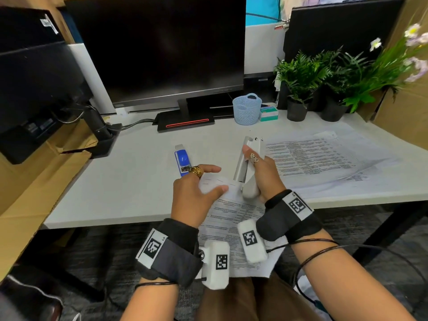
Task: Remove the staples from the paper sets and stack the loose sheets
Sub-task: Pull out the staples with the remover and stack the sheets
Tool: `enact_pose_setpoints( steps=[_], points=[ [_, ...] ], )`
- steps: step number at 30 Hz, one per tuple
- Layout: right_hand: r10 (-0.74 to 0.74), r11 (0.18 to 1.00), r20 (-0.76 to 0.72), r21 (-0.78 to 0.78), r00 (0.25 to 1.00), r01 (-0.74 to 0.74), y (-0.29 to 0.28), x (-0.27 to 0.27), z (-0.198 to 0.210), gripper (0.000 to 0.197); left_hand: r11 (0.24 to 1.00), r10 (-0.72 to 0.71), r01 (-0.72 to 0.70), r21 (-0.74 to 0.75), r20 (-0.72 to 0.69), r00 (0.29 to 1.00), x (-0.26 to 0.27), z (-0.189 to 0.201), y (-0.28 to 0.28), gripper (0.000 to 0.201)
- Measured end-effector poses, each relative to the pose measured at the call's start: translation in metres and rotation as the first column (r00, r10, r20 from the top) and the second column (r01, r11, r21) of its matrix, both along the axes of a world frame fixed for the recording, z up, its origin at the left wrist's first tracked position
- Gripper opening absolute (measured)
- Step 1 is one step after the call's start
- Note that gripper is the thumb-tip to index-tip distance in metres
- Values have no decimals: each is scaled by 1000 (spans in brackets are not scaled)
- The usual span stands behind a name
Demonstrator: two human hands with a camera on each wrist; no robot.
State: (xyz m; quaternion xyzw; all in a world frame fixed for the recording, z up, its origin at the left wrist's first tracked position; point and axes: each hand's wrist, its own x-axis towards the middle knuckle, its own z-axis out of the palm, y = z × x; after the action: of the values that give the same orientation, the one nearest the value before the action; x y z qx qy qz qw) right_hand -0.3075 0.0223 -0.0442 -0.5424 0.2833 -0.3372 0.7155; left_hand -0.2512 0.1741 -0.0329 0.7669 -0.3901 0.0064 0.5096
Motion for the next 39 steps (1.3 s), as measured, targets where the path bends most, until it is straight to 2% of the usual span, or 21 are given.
enact_pose_setpoints(
  steps=[2,3,6,8,13,15,18,20,21,22,24,28,29,30,32,33,34,36,37,39],
  points=[
    [40,993,8,113,999,-41,-4,-1,2,42,1000,22,-23,-18,-22,1000,2,0,1,33],
    [49,987,23,153,999,-52,-6,-4,3,43,1000,19,-20,-23,-46,999,2,-1,1,32],
    [57,975,31,211,998,-62,-13,-9,6,33,999,-2,-1,-37,-87,996,4,-2,1,30],
    [56,978,21,201,998,-59,-14,-10,6,30,999,-16,12,-47,-97,995,4,-3,1,30],
    [-50,997,-127,46,991,56,-16,5,16,60,998,-46,41,-39,-146,988,16,-7,9,28],
    [-39,999,-213,-25,976,35,-22,16,21,65,999,-35,36,6,-144,989,24,-8,15,28],
    [67,990,-461,-79,885,-116,-28,31,21,60,999,-17,25,43,-167,986,34,-8,23,26],
    [119,927,-654,-196,747,-319,-34,38,14,48,998,-15,26,58,-179,984,38,-10,27,23],
    [90,874,-724,-272,684,-403,-34,39,12,38,997,-15,27,67,-176,984,40,-12,29,22],
    [50,824,-771,-327,635,-462,-34,40,10,34,997,-15,28,73,-174,985,42,-13,31,21],
    [-27,757,-801,-407,598,-511,-36,42,6,35,996,-18,32,78,-182,983,45,-15,33,21],
    [-131,689,-833,-466,537,-555,-31,41,5,40,996,-13,29,84,-189,982,45,-15,33,20],
    [-131,666,-824,-486,552,-567,-31,39,6,35,996,-13,29,85,-185,983,44,-15,32,19],
    [-134,649,-780,-535,612,-540,-28,35,9,36,996,-13,29,85,-183,983,44,-14,32,19],
    [-92,615,-616,-653,782,-442,-19,23,18,44,998,-4,16,65,-187,982,44,-13,34,19],
    [-10,613,-547,-664,837,-427,-13,15,23,40,999,5,3,42,-191,982,45,-11,34,19],
    [103,625,-520,-629,848,-462,-6,6,28,34,1000,13,-11,12,-192,981,46,-10,35,19],
    [280,600,-542,-546,793,-585,6,-8,27,27,997,31,-43,-62,-189,981,46,-7,33,19],
    [304,586,-539,-544,785,-600,9,-13,23,24,994,45,-64,-91,-192,980,45,-5,32,19],
    [253,613,-462,-604,850,-510,10,-17,13,24,988,73,-98,-118,-202,977,41,-3,29,19]
  ],
)
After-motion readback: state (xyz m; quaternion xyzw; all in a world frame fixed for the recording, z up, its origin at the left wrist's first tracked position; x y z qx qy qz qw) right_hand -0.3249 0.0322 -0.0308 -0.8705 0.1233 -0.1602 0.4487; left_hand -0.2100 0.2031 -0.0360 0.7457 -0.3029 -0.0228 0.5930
